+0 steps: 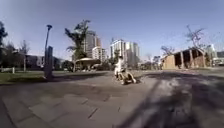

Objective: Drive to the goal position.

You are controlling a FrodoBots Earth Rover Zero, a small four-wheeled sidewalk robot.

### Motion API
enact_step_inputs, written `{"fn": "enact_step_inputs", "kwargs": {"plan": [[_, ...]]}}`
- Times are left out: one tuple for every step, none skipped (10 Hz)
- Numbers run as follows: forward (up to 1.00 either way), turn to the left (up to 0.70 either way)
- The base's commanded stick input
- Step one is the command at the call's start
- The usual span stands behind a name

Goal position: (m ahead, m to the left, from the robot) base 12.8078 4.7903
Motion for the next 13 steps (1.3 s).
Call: {"fn": "enact_step_inputs", "kwargs": {"plan": [[0.82,0.01],[0.82,0.01],[0.82,0.01],[0.82,0.01],[0.82,0.01],[0.82,0.01],[0.82,0.01],[0.82,0.01],[0.82,0.01],[0.83,0.01],[0.83,0.01],[0.83,0.01],[0.83,0.01]]}}
